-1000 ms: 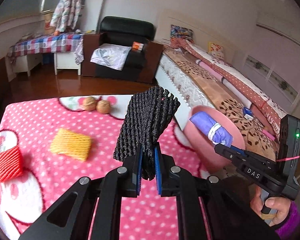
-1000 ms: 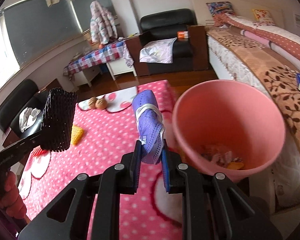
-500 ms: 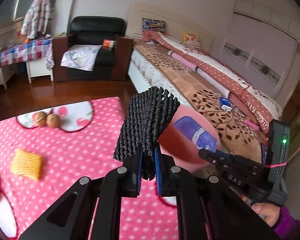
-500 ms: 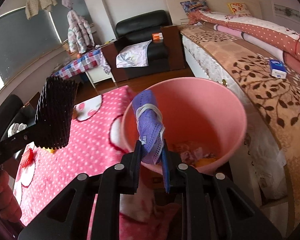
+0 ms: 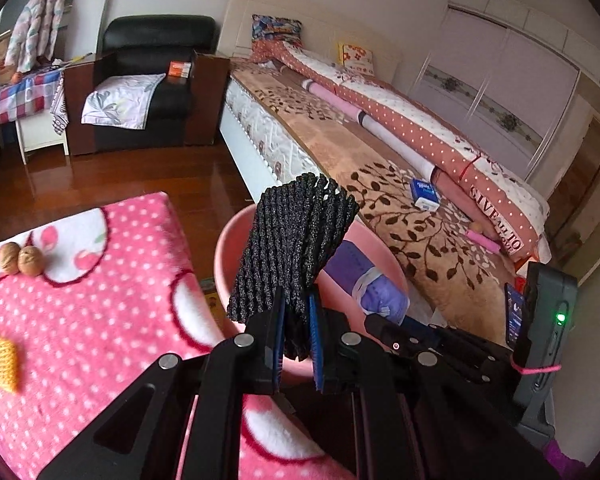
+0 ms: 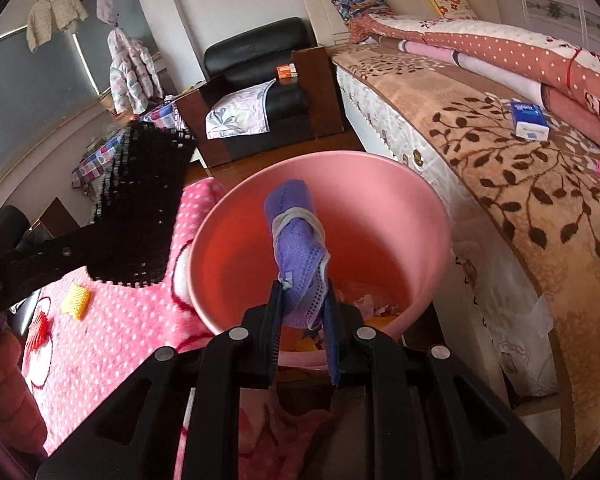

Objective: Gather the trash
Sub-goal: 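Carry both items over the pink bucket and open both grippers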

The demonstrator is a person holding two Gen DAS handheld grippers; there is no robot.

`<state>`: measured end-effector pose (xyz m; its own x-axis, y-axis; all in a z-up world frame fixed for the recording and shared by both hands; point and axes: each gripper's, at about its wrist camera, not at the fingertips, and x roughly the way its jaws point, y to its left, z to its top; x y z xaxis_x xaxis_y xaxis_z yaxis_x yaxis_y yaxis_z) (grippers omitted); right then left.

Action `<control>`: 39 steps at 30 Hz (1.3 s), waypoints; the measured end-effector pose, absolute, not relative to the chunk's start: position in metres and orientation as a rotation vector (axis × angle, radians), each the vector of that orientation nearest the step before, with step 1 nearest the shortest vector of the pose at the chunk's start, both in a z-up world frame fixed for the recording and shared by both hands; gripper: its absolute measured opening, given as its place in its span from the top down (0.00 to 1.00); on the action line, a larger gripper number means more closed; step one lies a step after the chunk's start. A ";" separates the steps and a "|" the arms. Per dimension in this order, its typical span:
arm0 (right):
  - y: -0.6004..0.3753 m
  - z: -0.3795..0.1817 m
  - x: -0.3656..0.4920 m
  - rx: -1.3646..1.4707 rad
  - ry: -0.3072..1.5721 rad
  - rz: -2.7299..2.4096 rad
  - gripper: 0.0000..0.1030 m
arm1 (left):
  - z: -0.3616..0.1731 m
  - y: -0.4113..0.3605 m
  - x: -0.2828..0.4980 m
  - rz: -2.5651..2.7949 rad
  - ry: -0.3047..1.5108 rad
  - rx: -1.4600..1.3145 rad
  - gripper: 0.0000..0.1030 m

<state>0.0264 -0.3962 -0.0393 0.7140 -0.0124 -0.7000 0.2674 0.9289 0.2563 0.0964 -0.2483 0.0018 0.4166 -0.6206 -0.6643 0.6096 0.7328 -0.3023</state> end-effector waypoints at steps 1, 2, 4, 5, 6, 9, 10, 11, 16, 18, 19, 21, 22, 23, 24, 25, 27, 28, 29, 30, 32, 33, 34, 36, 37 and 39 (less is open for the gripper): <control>-0.398 -0.041 0.027 0.357 0.766 -0.162 0.82 | -0.002 -0.254 0.099 -0.776 0.854 -0.013 0.90; -0.400 -0.043 0.027 0.359 0.769 -0.164 0.82 | -0.005 -0.256 0.101 -0.777 0.863 -0.013 0.90; -0.402 -0.046 0.028 0.366 0.775 -0.169 0.82 | -0.011 -0.261 0.105 -0.778 0.885 -0.012 0.90; -0.404 -0.047 0.028 0.369 0.779 -0.171 0.82 | -0.014 -0.264 0.107 -0.777 0.895 -0.011 0.90; -0.405 -0.049 0.029 0.371 0.781 -0.172 0.82 | -0.017 -0.266 0.109 -0.775 0.905 -0.010 0.90; -0.409 -0.052 0.030 0.376 0.786 -0.178 0.82 | -0.025 -0.271 0.113 -0.773 0.928 -0.008 0.90; -0.410 -0.053 0.030 0.381 0.786 -0.180 0.82 | -0.026 -0.273 0.113 -0.772 0.932 -0.007 0.90; -0.412 -0.054 0.030 0.386 0.786 -0.180 0.82 | -0.028 -0.274 0.114 -0.773 0.938 -0.007 0.90; -0.413 -0.057 0.031 0.399 0.787 -0.186 0.82 | -0.032 -0.277 0.116 -0.764 0.947 -0.007 0.87; -0.414 -0.057 0.031 0.401 0.788 -0.189 0.81 | -0.032 -0.276 0.117 -0.763 0.949 -0.020 0.76; -0.414 -0.057 0.031 0.402 0.789 -0.191 0.81 | -0.032 -0.275 0.118 -0.759 0.946 -0.026 0.73; -0.413 -0.058 0.031 0.400 0.787 -0.200 0.81 | -0.031 -0.274 0.118 -0.757 0.941 -0.033 0.66; -0.413 -0.058 0.031 0.402 0.788 -0.203 0.81 | -0.030 -0.273 0.118 -0.758 0.940 -0.036 0.66; -0.413 -0.059 0.031 0.405 0.791 -0.204 0.80 | -0.030 -0.272 0.118 -0.759 0.939 -0.040 0.64; -0.413 -0.058 0.032 0.407 0.794 -0.206 0.80 | -0.029 -0.271 0.117 -0.758 0.938 -0.043 0.62; -0.413 -0.059 0.032 0.409 0.797 -0.208 0.79 | -0.028 -0.270 0.117 -0.758 0.935 -0.045 0.62; -0.414 -0.060 0.032 0.424 0.800 -0.205 0.71 | -0.027 -0.268 0.116 -0.756 0.927 -0.046 0.60; -0.414 -0.059 0.031 0.430 0.796 -0.200 0.69 | -0.026 -0.267 0.115 -0.756 0.924 -0.045 0.60; -0.414 -0.059 0.031 0.433 0.793 -0.198 0.67 | -0.026 -0.265 0.115 -0.756 0.924 -0.044 0.59; -0.413 -0.058 0.031 0.433 0.792 -0.197 0.66 | -0.025 -0.264 0.114 -0.755 0.923 -0.042 0.58; -0.411 -0.057 0.031 0.430 0.792 -0.195 0.66 | -0.024 -0.262 0.112 -0.751 0.917 -0.035 0.57; -0.410 -0.057 0.030 0.429 0.792 -0.193 0.66 | -0.024 -0.261 0.111 -0.749 0.913 -0.032 0.56; -0.409 -0.057 0.030 0.428 0.792 -0.192 0.66 | -0.023 -0.260 0.110 -0.746 0.907 -0.028 0.56; -0.406 -0.055 0.030 0.421 0.792 -0.188 0.66 | -0.022 -0.257 0.107 -0.742 0.897 -0.023 0.54; -0.404 -0.055 0.030 0.418 0.791 -0.184 0.66 | -0.021 -0.256 0.106 -0.741 0.893 -0.022 0.53; -0.400 -0.053 0.029 0.412 0.790 -0.178 0.66 | -0.019 -0.252 0.104 -0.736 0.885 -0.018 0.52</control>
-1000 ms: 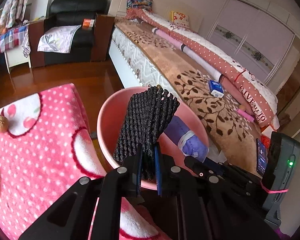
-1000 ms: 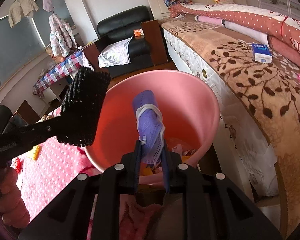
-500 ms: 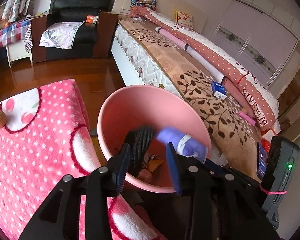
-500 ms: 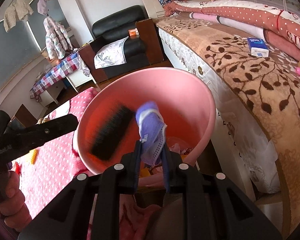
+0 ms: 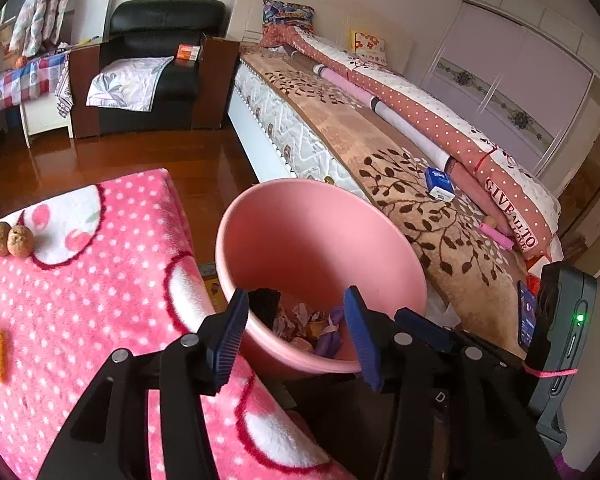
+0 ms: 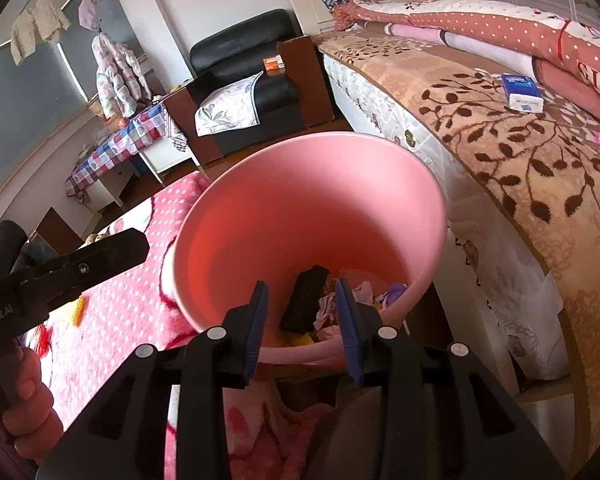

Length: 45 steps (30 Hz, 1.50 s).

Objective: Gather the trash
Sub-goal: 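Move both open grippers back over the table toward the yellow foam net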

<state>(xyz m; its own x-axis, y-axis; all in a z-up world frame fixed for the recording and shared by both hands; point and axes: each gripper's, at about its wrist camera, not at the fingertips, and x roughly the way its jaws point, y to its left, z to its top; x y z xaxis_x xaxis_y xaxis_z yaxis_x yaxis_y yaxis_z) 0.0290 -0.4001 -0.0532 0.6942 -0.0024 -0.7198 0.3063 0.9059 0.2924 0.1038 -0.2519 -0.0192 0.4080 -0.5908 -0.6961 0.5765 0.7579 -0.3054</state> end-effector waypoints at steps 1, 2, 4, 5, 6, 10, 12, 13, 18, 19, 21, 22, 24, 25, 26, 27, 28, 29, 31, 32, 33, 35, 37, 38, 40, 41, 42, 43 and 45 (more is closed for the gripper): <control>-0.399 -0.052 0.029 0.410 0.789 -0.175 0.66 | -0.018 -0.250 0.103 -0.732 0.881 -0.017 0.52; -0.396 -0.051 0.028 0.406 0.785 -0.170 0.66 | -0.017 -0.247 0.102 -0.726 0.878 -0.016 0.52; -0.393 -0.050 0.028 0.402 0.783 -0.163 0.66 | -0.016 -0.242 0.100 -0.715 0.873 -0.019 0.52; -0.390 -0.049 0.028 0.400 0.781 -0.158 0.66 | -0.015 -0.239 0.100 -0.708 0.870 -0.020 0.52; -0.386 -0.047 0.027 0.397 0.780 -0.155 0.66 | -0.014 -0.235 0.099 -0.703 0.866 -0.021 0.51; -0.375 -0.043 0.028 0.379 0.776 -0.134 0.66 | -0.011 -0.220 0.095 -0.666 0.845 -0.017 0.51; -0.368 -0.041 0.028 0.367 0.771 -0.121 0.66 | -0.010 -0.211 0.094 -0.645 0.836 -0.017 0.51; -0.363 -0.039 0.029 0.361 0.769 -0.112 0.66 | -0.009 -0.205 0.093 -0.632 0.832 -0.016 0.51; -0.347 -0.035 0.031 0.338 0.768 -0.071 0.66 | -0.010 -0.179 0.091 -0.572 0.826 -0.018 0.51; -0.344 -0.034 0.031 0.334 0.769 -0.064 0.66 | -0.010 -0.172 0.091 -0.559 0.827 -0.022 0.51; -0.336 -0.033 0.032 0.327 0.772 -0.043 0.66 | -0.011 -0.161 0.091 -0.532 0.827 -0.025 0.51; -0.333 -0.033 0.033 0.323 0.774 -0.036 0.66 | -0.011 -0.152 0.090 -0.514 0.825 -0.026 0.51; -0.324 -0.032 0.034 0.311 0.779 -0.013 0.66 | -0.012 -0.142 0.090 -0.491 0.825 -0.031 0.51; -0.318 -0.032 0.035 0.302 0.781 0.002 0.66 | -0.012 -0.135 0.090 -0.477 0.826 -0.036 0.51; -0.313 -0.032 0.036 0.294 0.782 0.014 0.66 | -0.013 -0.128 0.089 -0.462 0.828 -0.042 0.51; -0.309 -0.032 0.036 0.289 0.783 0.024 0.66 | -0.014 -0.122 0.089 -0.450 0.830 -0.046 0.51; -0.306 -0.032 0.037 0.285 0.784 0.032 0.66 | -0.015 -0.115 0.089 -0.434 0.831 -0.051 0.51; -0.300 -0.033 0.038 0.278 0.787 0.048 0.66 | -0.017 -0.108 0.088 -0.416 0.833 -0.055 0.51; -0.294 -0.034 0.040 0.270 0.794 0.066 0.66 | -0.020 -0.095 0.087 -0.383 0.839 -0.061 0.51; -0.289 -0.034 0.041 0.265 0.799 0.078 0.66 | -0.021 -0.087 0.086 -0.365 0.843 -0.065 0.51; -0.284 -0.035 0.042 0.258 0.804 0.092 0.66 | -0.023 -0.082 0.086 -0.352 0.846 -0.068 0.51; -0.275 -0.035 0.043 0.248 0.807 0.118 0.66 | -0.026 -0.068 0.085 -0.316 0.852 -0.076 0.51; -0.267 -0.036 0.044 0.236 0.809 0.146 0.66 | -0.029 -0.053 0.085 -0.282 0.859 -0.088 0.51; -0.262 -0.036 0.045 0.228 0.810 0.160 0.66 | -0.030 -0.047 0.085 -0.270 0.861 -0.094 0.51; -0.253 -0.036 0.046 0.217 0.810 0.187 0.66 | -0.032 -0.032 0.083 -0.241 0.864 -0.108 0.51; -0.247 -0.036 0.047 0.208 0.812 0.203 0.66 | -0.033 -0.025 0.083 -0.224 0.866 -0.116 0.51; -0.244 -0.036 0.047 0.203 0.813 0.211 0.66 | -0.035 -0.015 0.082 -0.206 0.868 -0.128 0.51; -0.240 -0.036 0.048 0.198 0.815 0.220 0.66 | -0.035 -0.010 0.081 -0.195 0.869 -0.135 0.51; -0.233 -0.037 0.051 0.188 0.820 0.242 0.66 | -0.037 0.007 0.078 -0.167 0.872 -0.158 0.51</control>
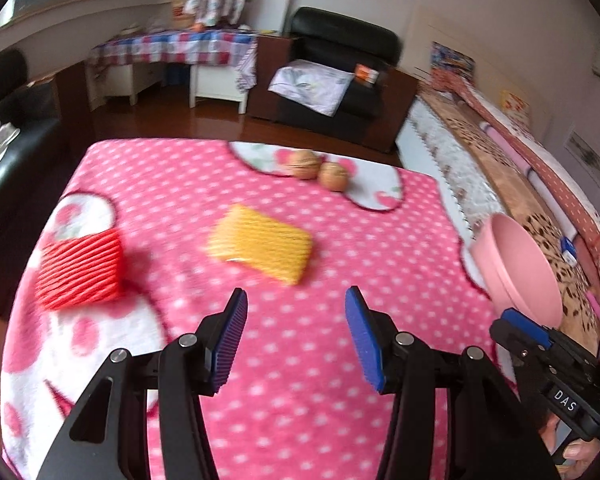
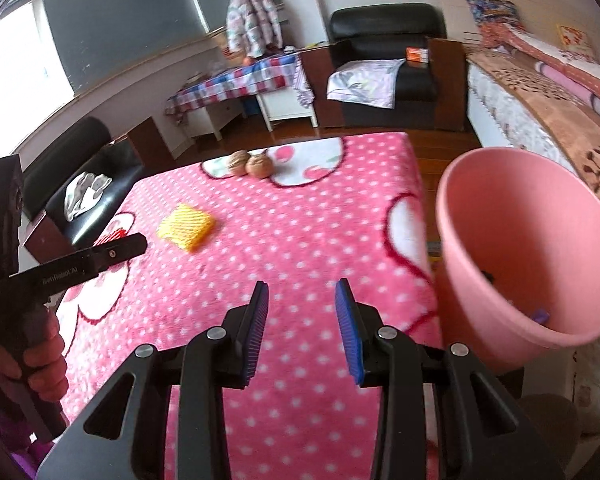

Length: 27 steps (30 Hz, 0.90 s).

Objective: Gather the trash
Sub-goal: 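Move both open grippers back over the table toward the yellow foam net, then grasp the red foam net with the left gripper while the right grasps the yellow foam net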

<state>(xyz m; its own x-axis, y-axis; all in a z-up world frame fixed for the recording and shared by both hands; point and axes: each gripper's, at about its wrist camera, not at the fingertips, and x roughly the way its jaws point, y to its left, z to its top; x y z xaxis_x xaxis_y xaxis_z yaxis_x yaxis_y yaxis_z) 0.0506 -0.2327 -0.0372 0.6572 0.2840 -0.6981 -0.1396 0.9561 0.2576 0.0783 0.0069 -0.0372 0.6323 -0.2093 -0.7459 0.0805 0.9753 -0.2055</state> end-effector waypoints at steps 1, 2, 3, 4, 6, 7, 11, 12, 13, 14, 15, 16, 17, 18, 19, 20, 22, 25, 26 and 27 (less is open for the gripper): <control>-0.230 -0.037 0.052 0.183 0.822 0.250 0.66 | -0.038 0.015 0.077 -0.151 0.872 -0.171 0.51; -0.225 -0.037 0.054 0.175 0.825 0.260 0.66 | -0.039 0.025 0.075 -0.135 0.872 -0.185 0.51; -0.221 -0.037 0.055 0.168 0.828 0.271 0.66 | -0.040 0.032 0.073 -0.121 0.873 -0.196 0.51; -0.218 -0.037 0.057 0.162 0.830 0.279 0.66 | -0.042 0.042 0.071 -0.102 0.875 -0.213 0.51; -0.209 -0.039 0.061 0.146 0.837 0.300 0.66 | -0.045 0.054 0.069 -0.078 0.881 -0.234 0.51; -0.206 -0.040 0.062 0.140 0.840 0.306 0.66 | -0.047 0.063 0.068 -0.059 0.886 -0.253 0.51; -0.188 -0.042 0.069 0.116 0.855 0.347 0.66 | -0.053 0.085 0.064 -0.012 0.896 -0.313 0.51; -0.184 -0.044 0.070 0.111 0.856 0.354 0.66 | -0.054 0.089 0.063 -0.003 0.898 -0.327 0.51; -0.180 -0.044 0.071 0.106 0.857 0.362 0.66 | -0.056 0.096 0.061 0.012 0.897 -0.350 0.51; -0.177 -0.045 0.072 0.100 0.859 0.371 0.66 | -0.057 0.100 0.060 0.021 0.895 -0.365 0.51; -0.173 -0.046 0.072 0.095 0.863 0.380 0.66 | -0.059 0.105 0.059 0.030 0.891 -0.386 0.51; -0.172 -0.047 0.073 0.092 0.865 0.386 0.66 | -0.062 0.113 0.057 0.046 0.883 -0.426 0.51; -0.168 -0.049 0.073 0.088 0.871 0.395 0.66 | -0.063 0.117 0.057 0.055 0.880 -0.453 0.51; -0.166 -0.050 0.073 0.084 0.874 0.399 0.66 | -0.065 0.122 0.056 0.065 0.879 -0.481 0.51; -0.164 -0.050 0.074 0.081 0.877 0.404 0.66 | -0.068 0.130 0.057 0.082 0.878 -0.522 0.51; -0.162 -0.051 0.074 0.078 0.880 0.409 0.66 | -0.070 0.134 0.057 0.093 0.876 -0.545 0.51; -0.158 -0.052 0.074 0.072 0.885 0.420 0.66 | -0.073 0.142 0.059 0.113 0.869 -0.592 0.51; -0.152 -0.052 0.076 0.062 0.884 0.434 0.66 | -0.074 0.149 0.066 0.146 0.850 -0.621 0.51; -0.150 -0.052 0.077 0.059 0.883 0.441 0.66 | -0.074 0.151 0.069 0.156 0.850 -0.626 0.51; -0.147 -0.052 0.078 0.057 0.881 0.448 0.66 | -0.075 0.153 0.072 0.171 0.854 -0.633 0.51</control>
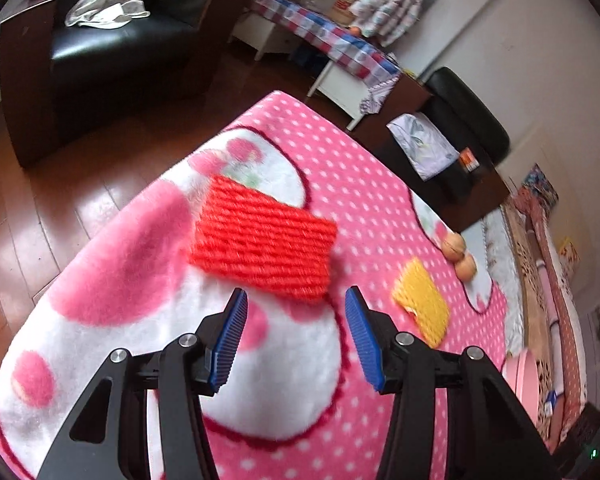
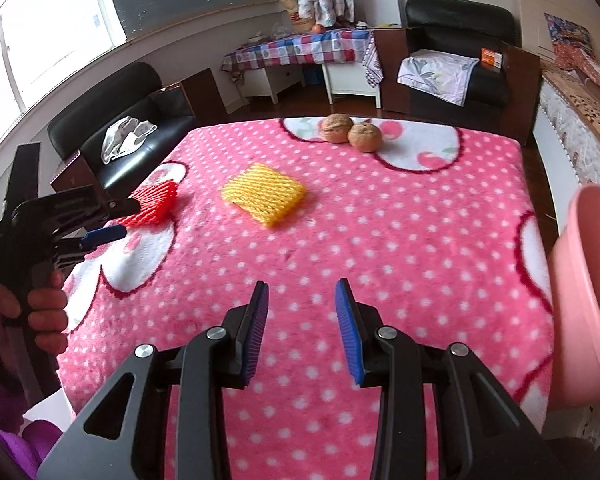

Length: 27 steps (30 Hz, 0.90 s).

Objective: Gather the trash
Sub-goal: 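Grasp the red foam net with the left gripper while the right grasps the yellow foam net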

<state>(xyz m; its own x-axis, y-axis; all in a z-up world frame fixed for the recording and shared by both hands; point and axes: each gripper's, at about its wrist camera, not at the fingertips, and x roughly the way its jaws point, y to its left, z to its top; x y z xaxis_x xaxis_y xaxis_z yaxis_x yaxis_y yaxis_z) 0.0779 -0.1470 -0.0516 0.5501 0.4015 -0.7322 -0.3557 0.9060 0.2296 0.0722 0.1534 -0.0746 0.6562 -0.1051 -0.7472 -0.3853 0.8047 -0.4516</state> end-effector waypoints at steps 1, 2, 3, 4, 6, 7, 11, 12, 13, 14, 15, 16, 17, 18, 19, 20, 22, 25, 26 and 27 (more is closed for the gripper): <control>-0.145 -0.051 0.079 0.054 0.879 0.455 0.66 | -0.076 0.155 0.074 0.185 0.856 -0.642 0.51; -0.142 -0.050 0.080 0.050 0.875 0.463 0.66 | -0.078 0.159 0.077 0.205 0.861 -0.658 0.51; -0.139 -0.049 0.081 0.046 0.871 0.472 0.66 | -0.081 0.162 0.081 0.223 0.869 -0.680 0.51; -0.137 -0.048 0.082 0.042 0.869 0.479 0.66 | -0.083 0.164 0.082 0.234 0.875 -0.690 0.51; -0.130 -0.047 0.085 0.032 0.863 0.496 0.66 | -0.087 0.167 0.088 0.260 0.880 -0.713 0.51; -0.127 -0.047 0.086 0.028 0.861 0.502 0.66 | -0.087 0.168 0.090 0.270 0.873 -0.717 0.51; -0.113 -0.044 0.094 0.002 0.850 0.528 0.66 | -0.087 0.172 0.098 0.316 0.860 -0.723 0.51; -0.110 -0.043 0.096 -0.005 0.847 0.535 0.66 | -0.087 0.173 0.100 0.322 0.857 -0.724 0.52; -0.107 -0.043 0.098 -0.010 0.845 0.540 0.66 | -0.087 0.174 0.103 0.328 0.853 -0.716 0.53; -0.104 -0.043 0.102 -0.017 0.843 0.545 0.66 | -0.086 0.174 0.106 0.332 0.853 -0.701 0.59; -0.101 -0.042 0.103 -0.021 0.841 0.546 0.66 | -0.086 0.174 0.109 0.330 0.855 -0.683 0.69; -0.099 -0.042 0.106 -0.024 0.839 0.548 0.66 | -0.086 0.174 0.110 0.323 0.855 -0.675 0.73; -0.097 -0.042 0.109 -0.026 0.837 0.551 0.66 | -0.086 0.174 0.112 0.311 0.855 -0.662 0.78; -0.096 -0.042 0.112 -0.028 0.836 0.552 0.66 | -0.086 0.175 0.112 0.305 0.854 -0.652 0.82; -0.095 -0.042 0.115 -0.029 0.836 0.552 0.66 | -0.086 0.175 0.112 0.301 0.851 -0.638 0.83; -0.093 -0.044 0.119 -0.027 0.839 0.555 0.66 | -0.086 0.174 0.112 0.295 0.848 -0.624 0.85; -0.090 -0.047 0.126 -0.022 0.850 0.555 0.66 | -0.086 0.173 0.112 0.276 0.845 -0.605 0.88; -0.086 -0.053 0.135 -0.019 0.869 0.554 0.66 | -0.083 0.171 0.109 0.247 0.832 -0.587 0.89; -0.084 -0.055 0.138 -0.019 0.876 0.557 0.66 | -0.082 0.170 0.107 0.233 0.828 -0.575 0.89; -0.081 -0.057 0.141 -0.021 0.882 0.562 0.66 | -0.080 0.168 0.106 0.219 0.823 -0.565 0.89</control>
